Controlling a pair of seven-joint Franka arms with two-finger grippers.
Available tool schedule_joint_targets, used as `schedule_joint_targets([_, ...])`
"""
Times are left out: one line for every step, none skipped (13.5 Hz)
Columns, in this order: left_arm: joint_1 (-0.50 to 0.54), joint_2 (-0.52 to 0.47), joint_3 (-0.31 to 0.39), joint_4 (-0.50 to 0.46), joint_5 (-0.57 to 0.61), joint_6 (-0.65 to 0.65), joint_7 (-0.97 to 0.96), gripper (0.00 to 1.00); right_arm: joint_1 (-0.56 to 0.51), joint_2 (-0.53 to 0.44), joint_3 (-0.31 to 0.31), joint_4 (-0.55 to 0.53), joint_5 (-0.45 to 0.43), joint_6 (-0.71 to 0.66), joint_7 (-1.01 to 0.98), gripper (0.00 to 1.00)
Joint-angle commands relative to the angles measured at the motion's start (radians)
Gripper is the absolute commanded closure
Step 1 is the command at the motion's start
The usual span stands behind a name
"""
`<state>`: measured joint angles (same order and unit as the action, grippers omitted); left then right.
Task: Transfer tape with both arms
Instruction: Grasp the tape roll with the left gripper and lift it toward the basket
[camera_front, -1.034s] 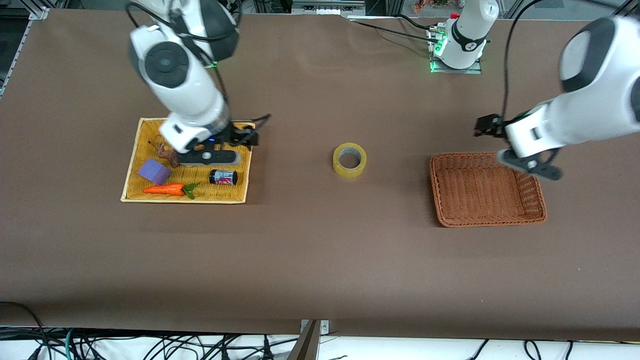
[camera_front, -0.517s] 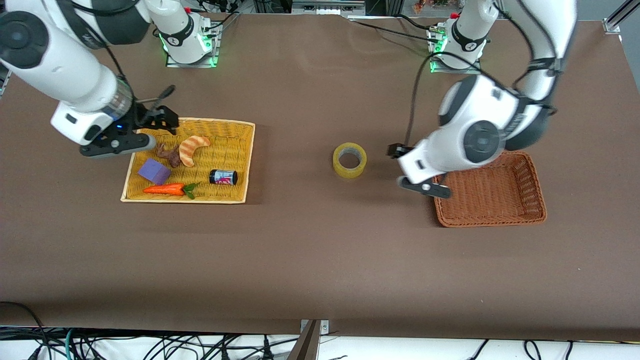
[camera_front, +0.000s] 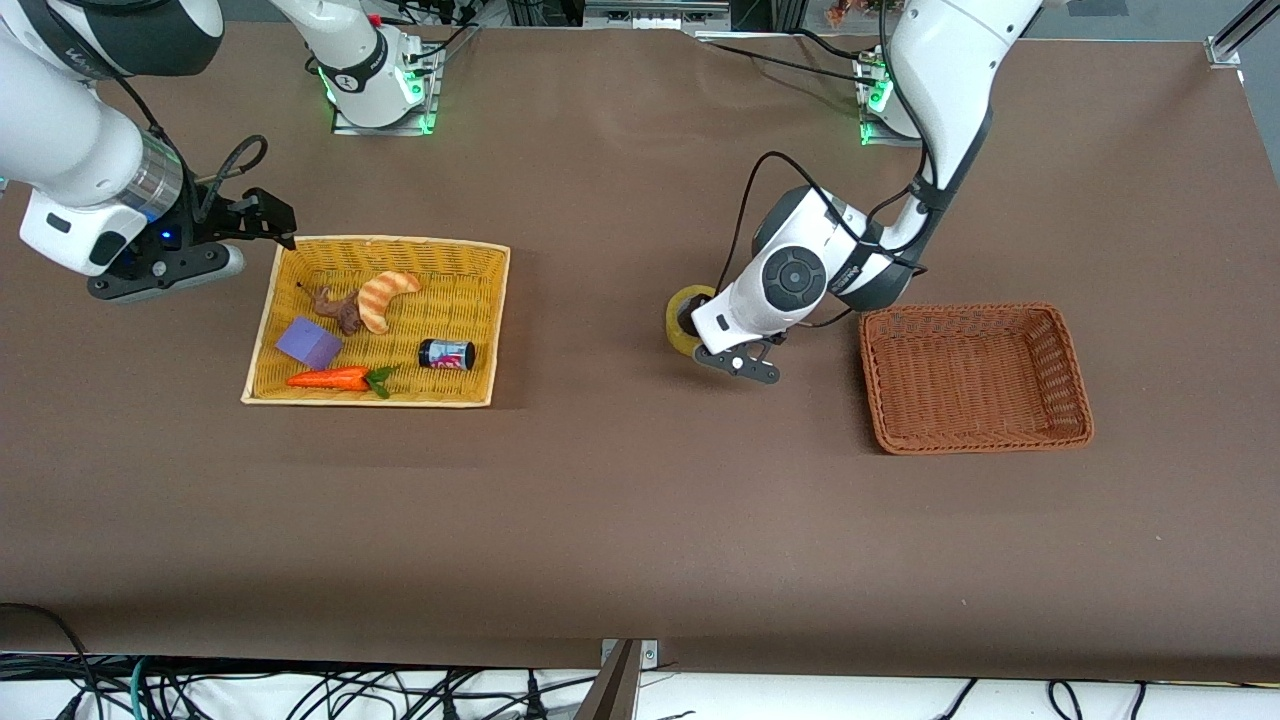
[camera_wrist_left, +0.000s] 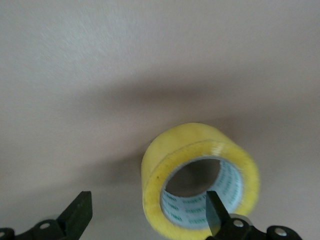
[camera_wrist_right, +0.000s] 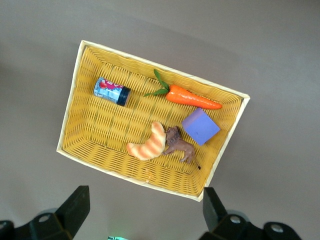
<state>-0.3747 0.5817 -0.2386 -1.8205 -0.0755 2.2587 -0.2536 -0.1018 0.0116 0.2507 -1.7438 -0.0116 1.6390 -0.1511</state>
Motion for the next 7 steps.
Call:
schedule_joint_targets([-0.009, -0.014, 0.005, -0.028, 0.078, 0.024, -0.007, 0.00, -0.018, -0.041, -0.025, -0.040, 0.022, 0.005, -0.059, 0.00])
schedule_joint_targets([-0.010, -0.002, 0.005, -0.026, 0.079, 0.031, -0.010, 0.00, -0.018, -0.039, -0.034, -0.040, 0.022, 0.005, -0.061, 0.00])
schedule_joint_targets([-0.016, 0.010, 0.004, -0.028, 0.079, 0.042, -0.024, 0.00, -0.018, -0.039, -0.034, -0.040, 0.022, 0.005, -0.061, 0.00])
schedule_joint_targets([-0.027, 0.027, 0.005, -0.025, 0.079, 0.051, -0.039, 0.00, -0.018, -0.039, -0.034, -0.040, 0.022, 0.004, -0.058, 0.00])
schedule_joint_targets([-0.041, 0.038, 0.007, -0.025, 0.082, 0.062, -0.058, 0.00, -0.018, -0.039, -0.036, -0.040, 0.022, 0.004, -0.053, 0.00])
schedule_joint_targets([-0.044, 0.044, 0.007, -0.026, 0.088, 0.073, -0.061, 0.12, -0.018, -0.039, -0.036, -0.040, 0.022, 0.005, -0.048, 0.00])
schedule_joint_targets([-0.044, 0.044, 0.007, -0.025, 0.105, 0.073, -0.061, 0.43, -0.018, -0.039, -0.036, -0.042, 0.022, 0.005, -0.047, 0.00])
